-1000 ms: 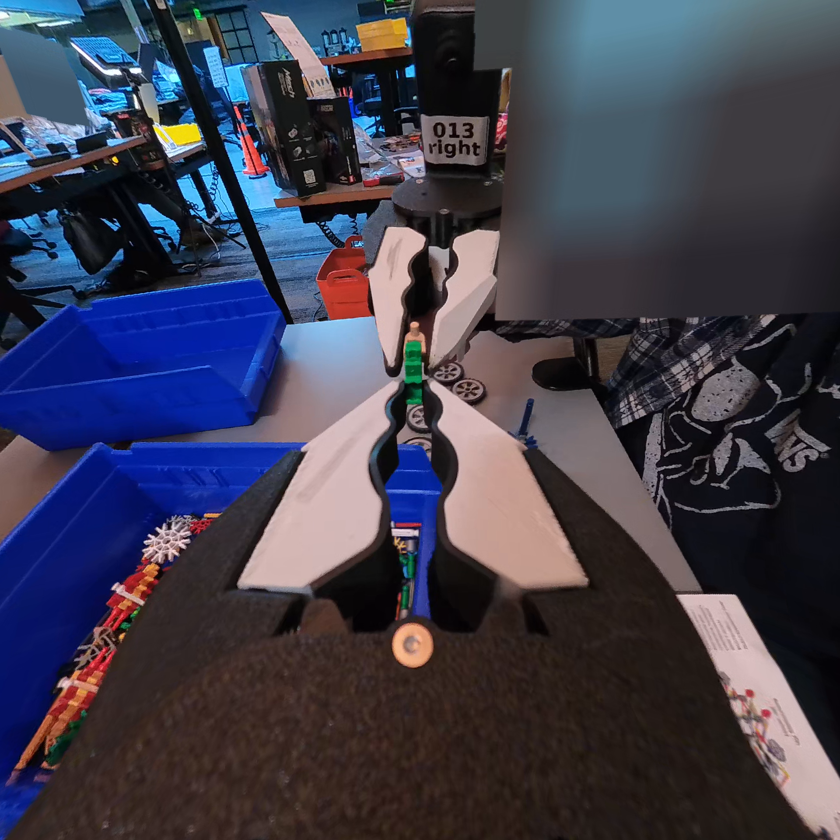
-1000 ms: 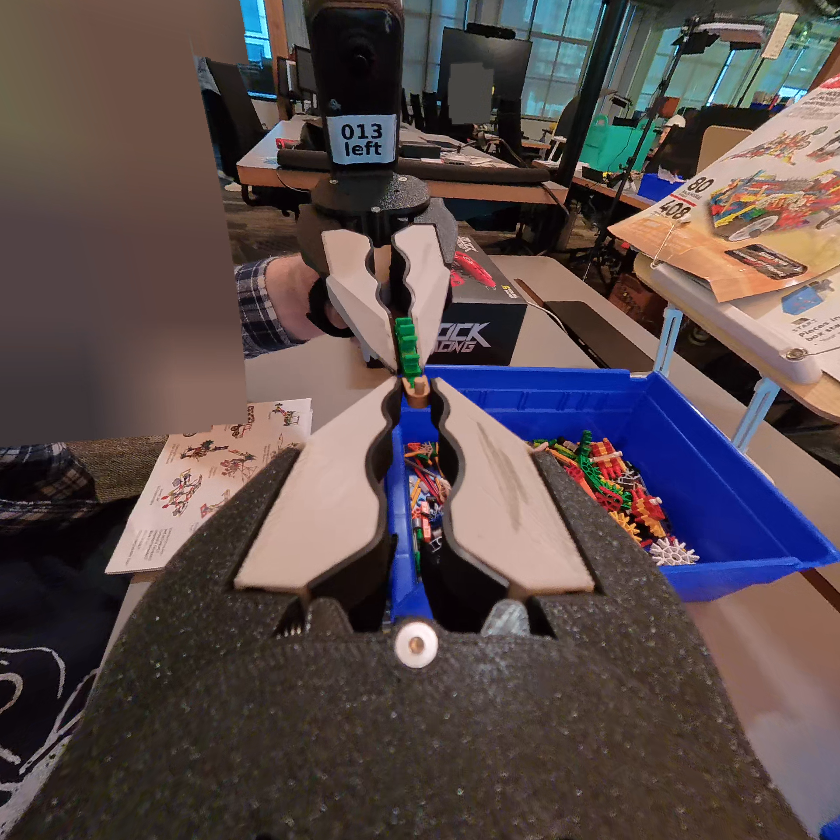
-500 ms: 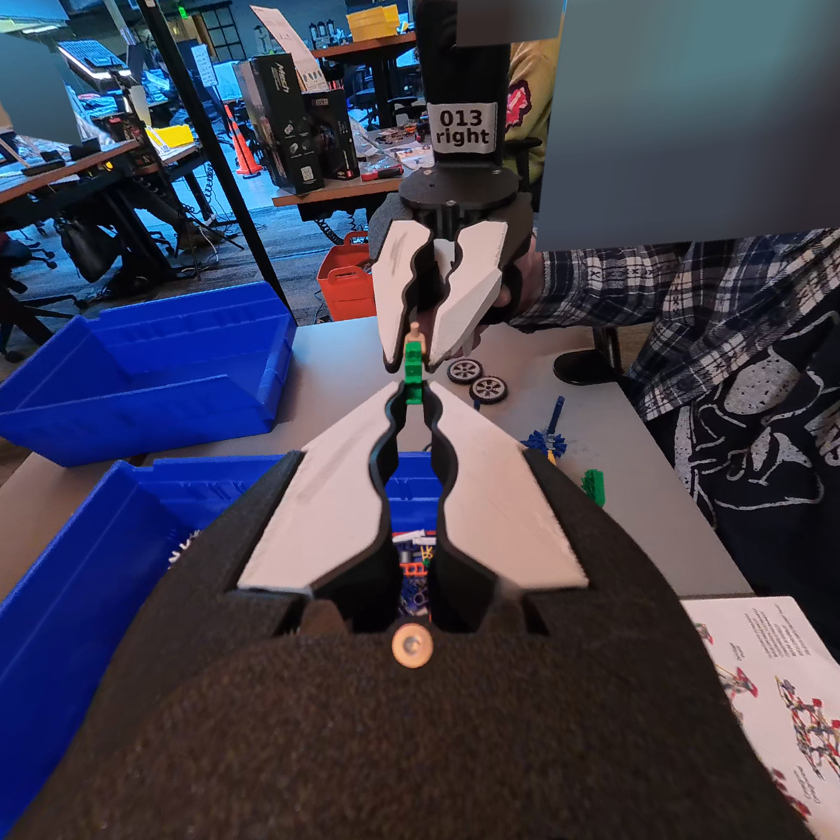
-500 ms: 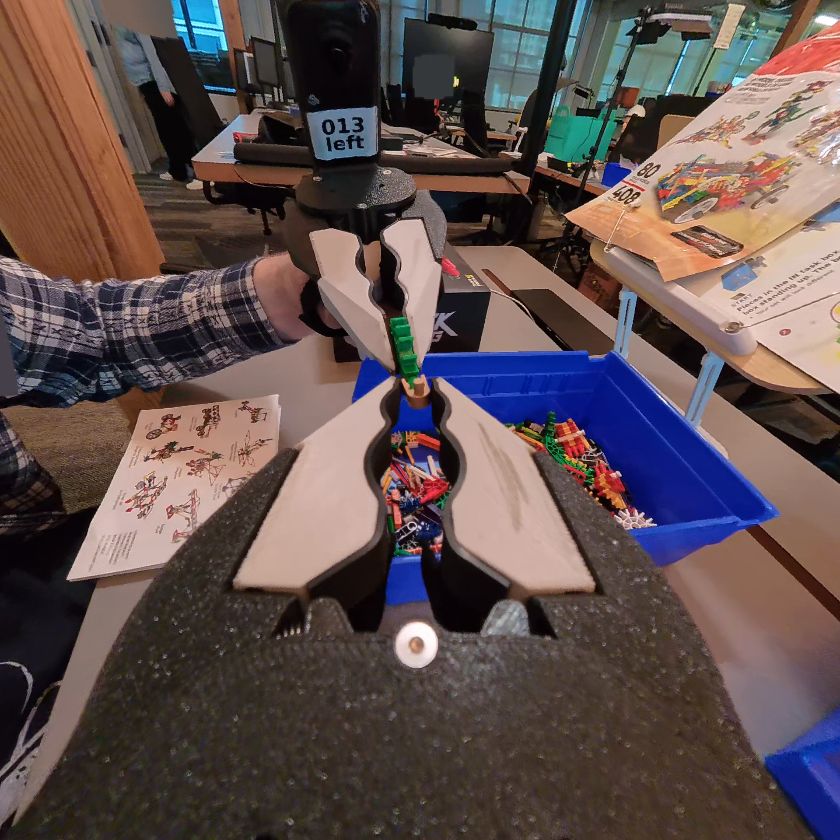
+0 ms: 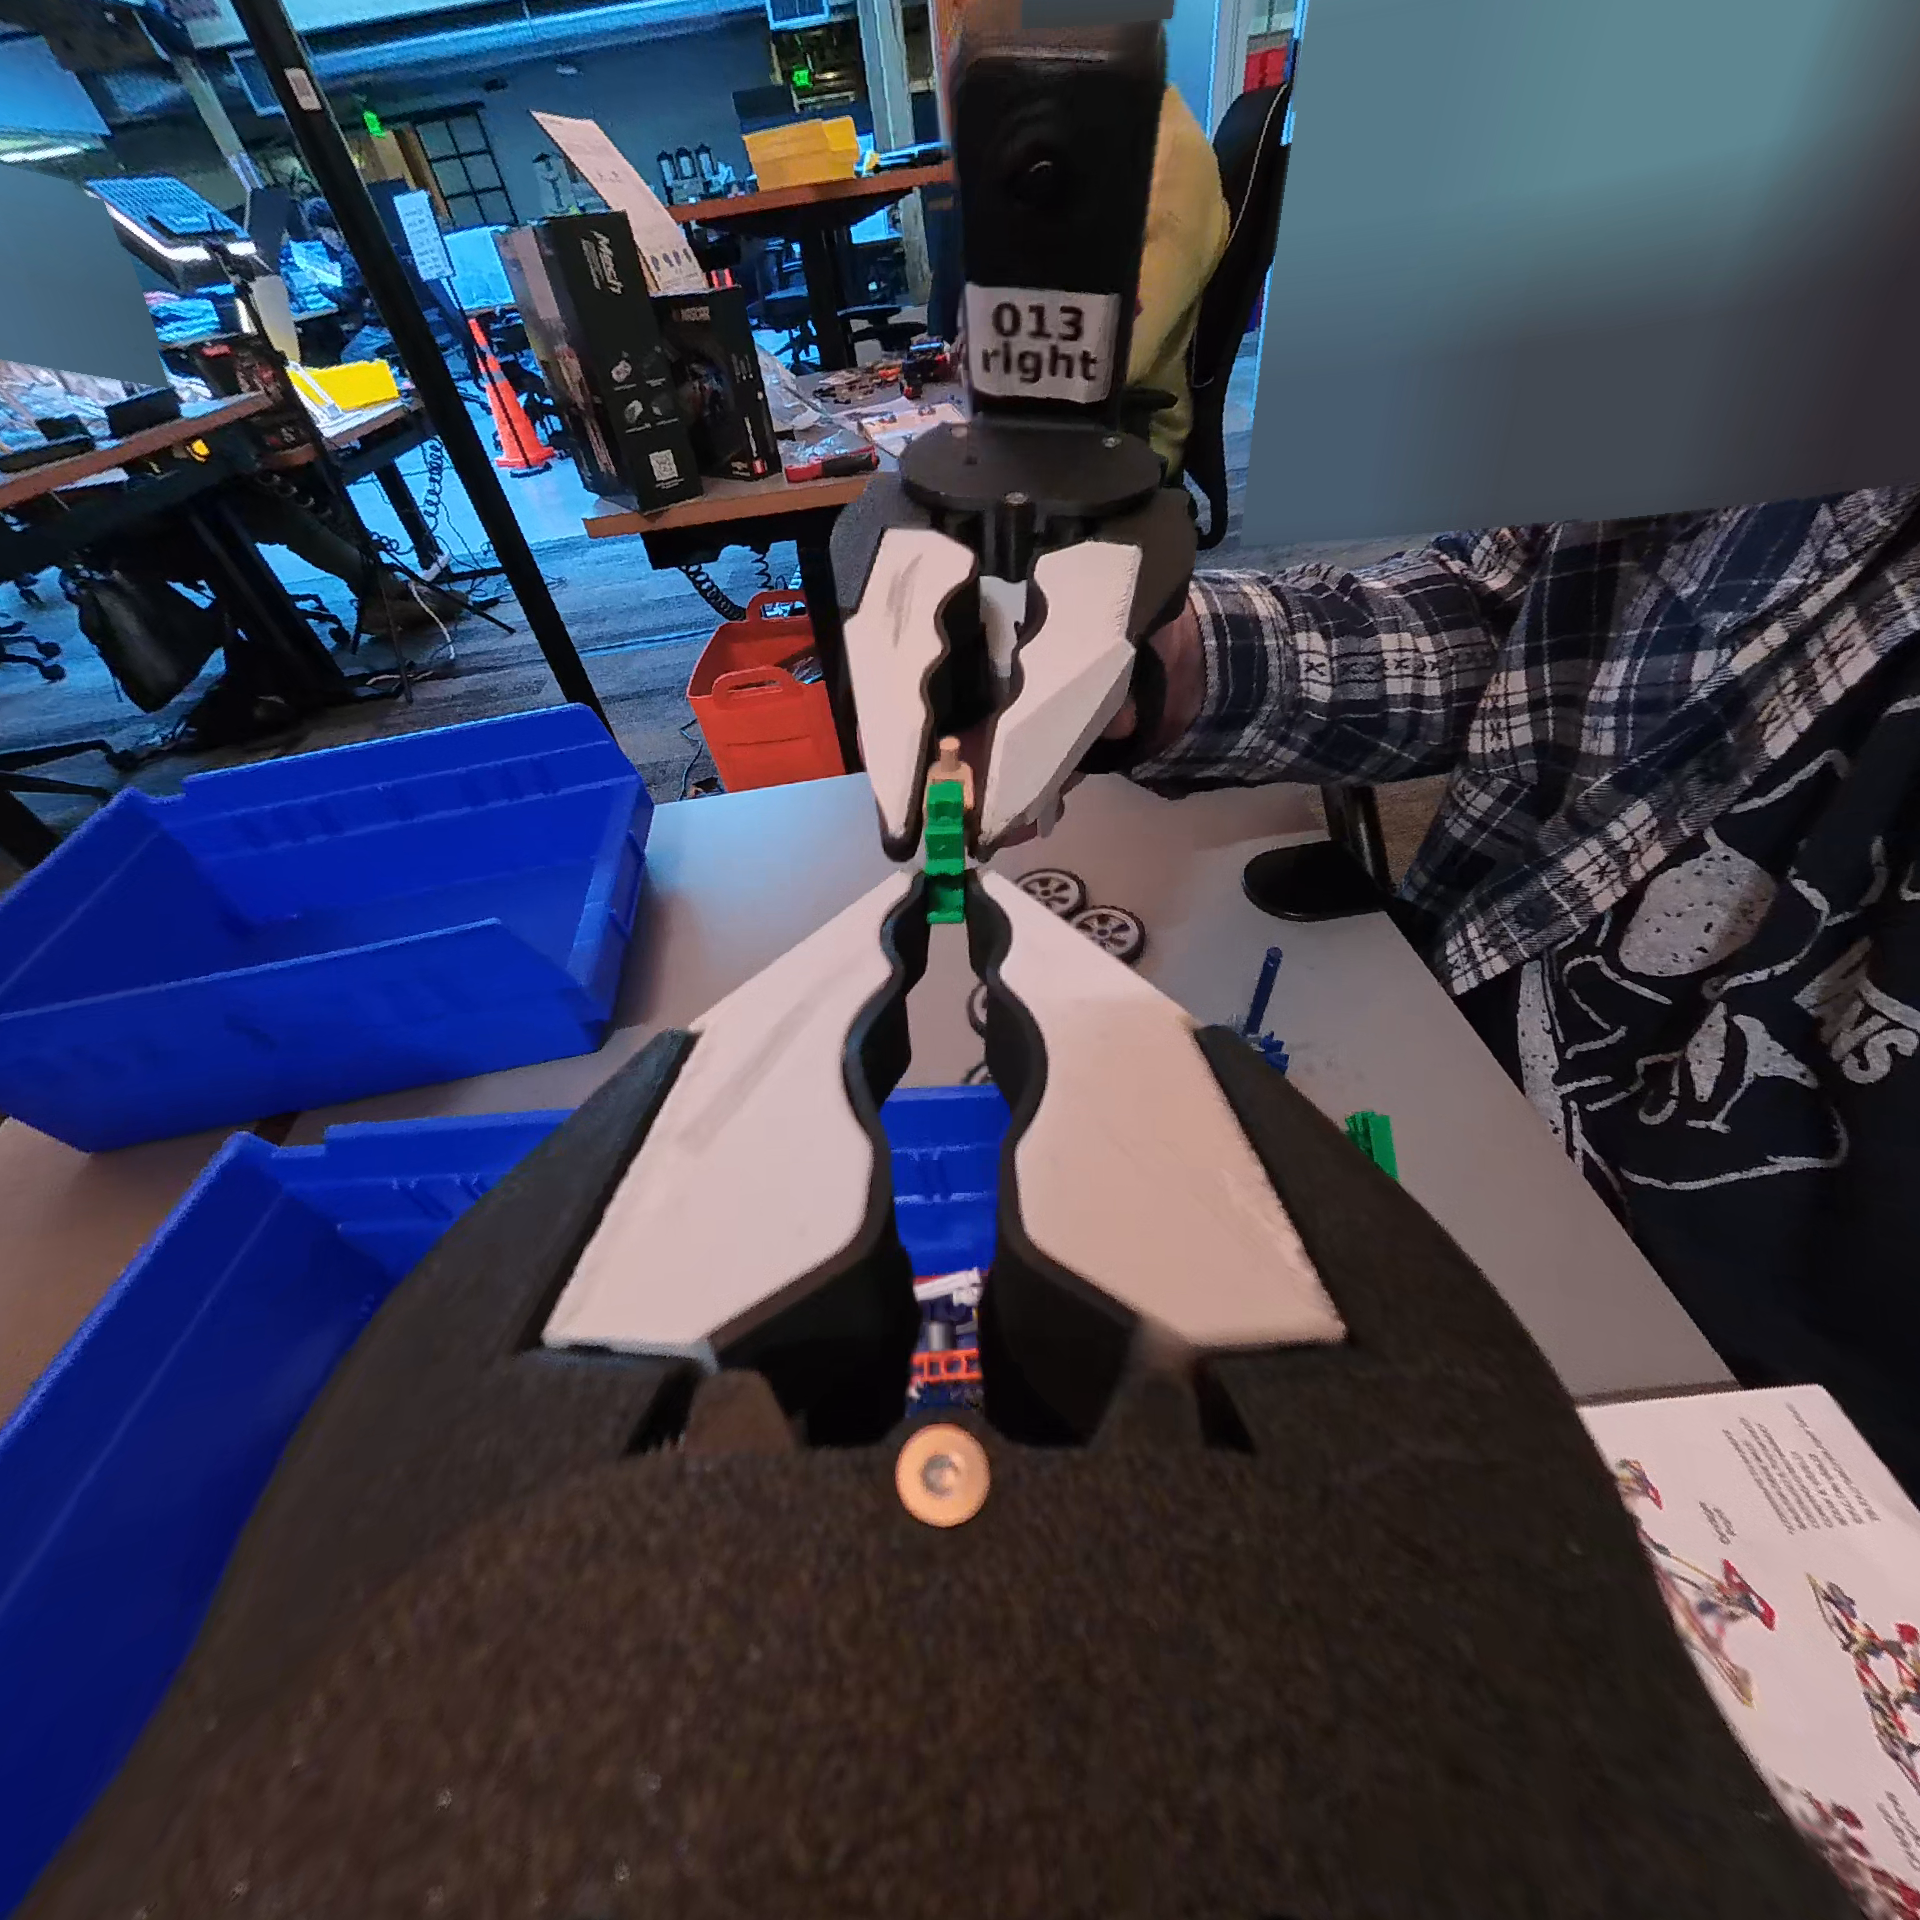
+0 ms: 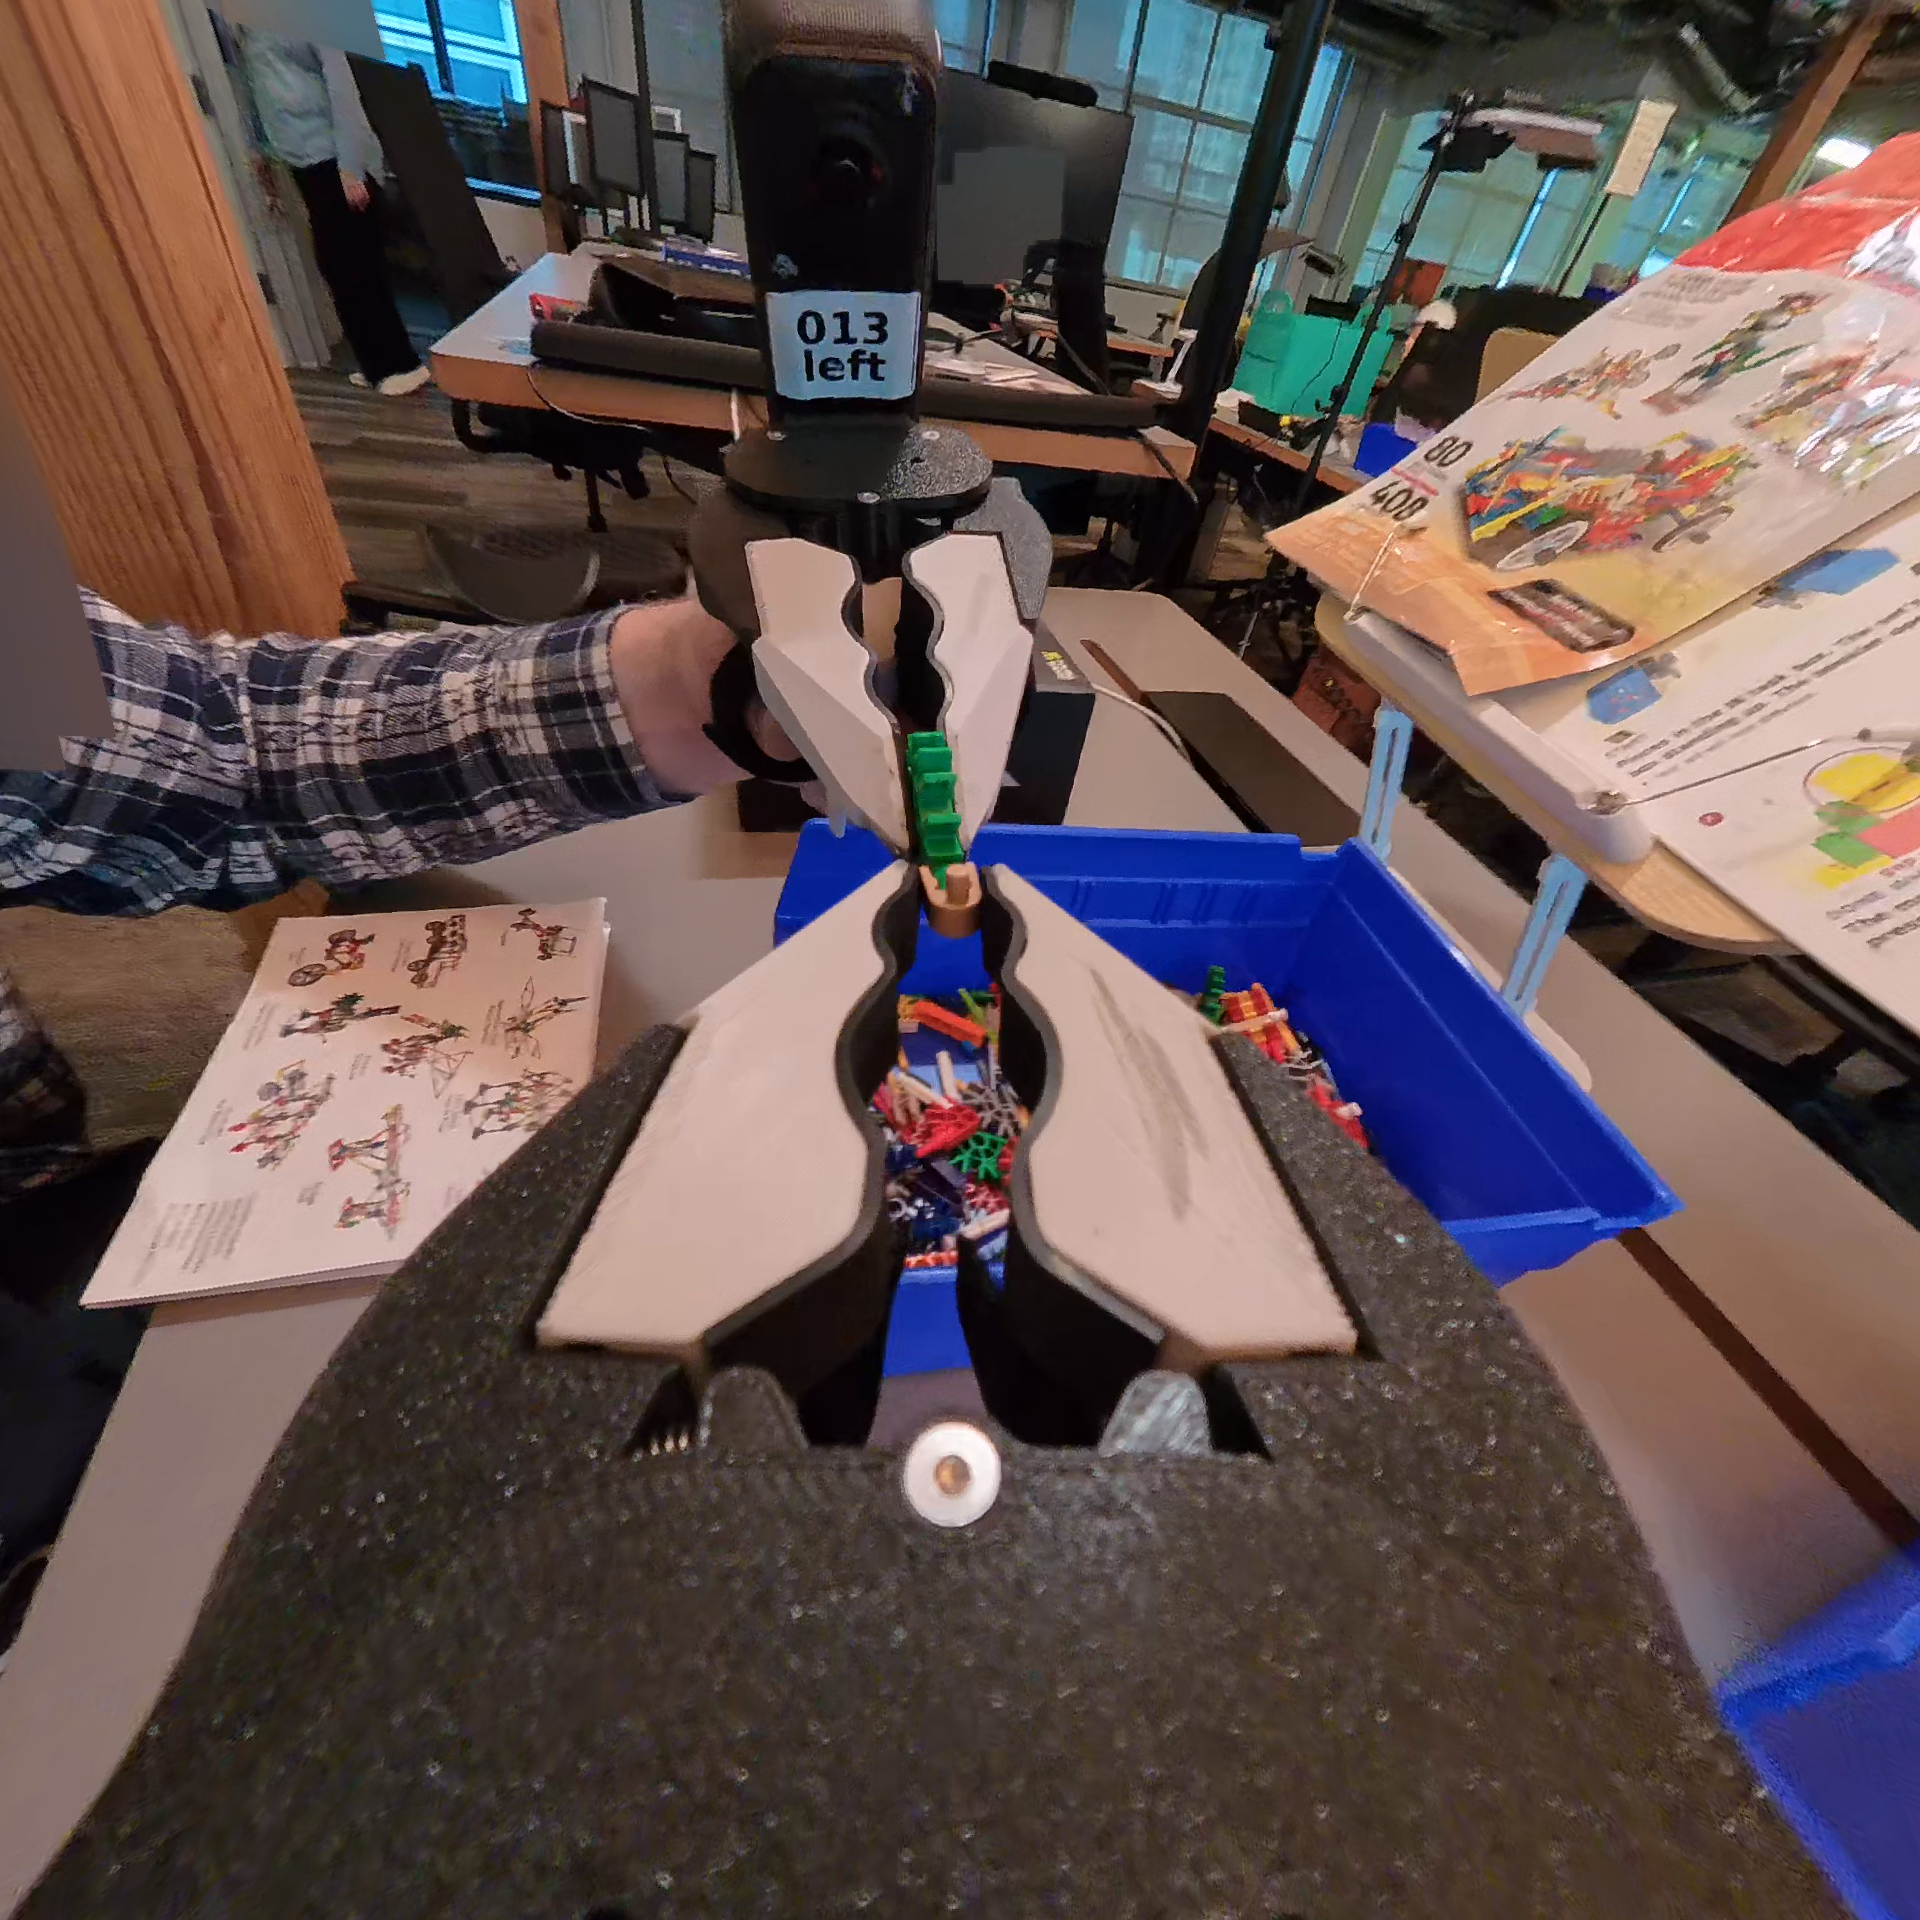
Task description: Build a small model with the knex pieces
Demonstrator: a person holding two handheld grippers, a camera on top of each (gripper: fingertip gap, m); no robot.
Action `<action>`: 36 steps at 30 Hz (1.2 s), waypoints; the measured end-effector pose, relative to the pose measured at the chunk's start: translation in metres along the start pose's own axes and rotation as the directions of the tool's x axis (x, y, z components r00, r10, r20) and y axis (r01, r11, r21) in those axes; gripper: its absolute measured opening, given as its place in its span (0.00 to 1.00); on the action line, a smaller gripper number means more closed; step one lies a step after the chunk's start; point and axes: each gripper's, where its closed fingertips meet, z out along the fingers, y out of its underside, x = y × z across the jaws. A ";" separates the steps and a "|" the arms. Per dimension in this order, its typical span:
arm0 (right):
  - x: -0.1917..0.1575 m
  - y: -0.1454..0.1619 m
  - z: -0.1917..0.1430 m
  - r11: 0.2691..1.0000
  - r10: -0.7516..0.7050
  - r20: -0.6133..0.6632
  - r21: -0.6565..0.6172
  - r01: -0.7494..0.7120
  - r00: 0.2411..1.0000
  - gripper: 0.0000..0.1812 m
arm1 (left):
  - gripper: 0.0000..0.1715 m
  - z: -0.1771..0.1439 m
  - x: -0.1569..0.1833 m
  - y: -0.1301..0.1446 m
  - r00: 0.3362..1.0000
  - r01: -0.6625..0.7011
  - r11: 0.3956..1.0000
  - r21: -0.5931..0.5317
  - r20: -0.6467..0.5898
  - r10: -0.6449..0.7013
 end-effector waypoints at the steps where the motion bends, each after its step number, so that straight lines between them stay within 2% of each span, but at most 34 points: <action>1: 0.002 -0.001 0.000 1.000 -0.013 -0.014 0.001 0.013 1.000 0.05 | 0.02 0.000 -0.002 -0.001 1.000 -0.002 1.000 0.004 0.008 0.002; 4: 0.006 0.001 0.001 0.999 -0.032 -0.032 -0.022 0.031 0.999 0.05 | 0.02 0.001 -0.008 0.001 0.999 -0.024 1.000 -0.015 0.037 0.024; 9: 0.024 0.004 0.005 0.986 -0.142 -0.161 -0.108 0.126 0.977 0.04 | 0.03 0.000 -0.029 0.004 0.982 -0.032 0.998 -0.053 0.183 0.041; 12: 0.033 0.006 0.008 0.980 -0.171 -0.200 -0.139 0.145 0.965 0.04 | 0.03 -0.002 -0.037 0.007 0.959 -0.070 0.992 -0.106 0.266 0.096; 18: 0.045 0.010 0.013 0.971 -0.204 -0.277 -0.178 0.158 0.939 0.04 | 0.03 -0.004 -0.050 0.012 0.917 -0.066 0.991 -0.117 0.386 0.106; 22: 0.054 0.020 0.014 0.951 -0.270 -0.352 -0.243 0.191 0.896 0.05 | 0.04 -0.002 -0.059 0.019 0.865 -0.061 0.983 -0.171 0.483 0.137; 28: 0.064 0.032 0.017 0.919 -0.349 -0.414 -0.327 0.221 0.840 0.05 | 0.04 -0.001 -0.067 0.031 0.806 -0.023 0.981 -0.193 0.577 0.133; 36: 0.070 0.032 0.022 0.921 -0.348 -0.478 -0.337 0.198 0.806 0.05 | 0.03 -0.006 -0.071 0.032 0.680 -0.081 0.956 -0.281 0.686 0.259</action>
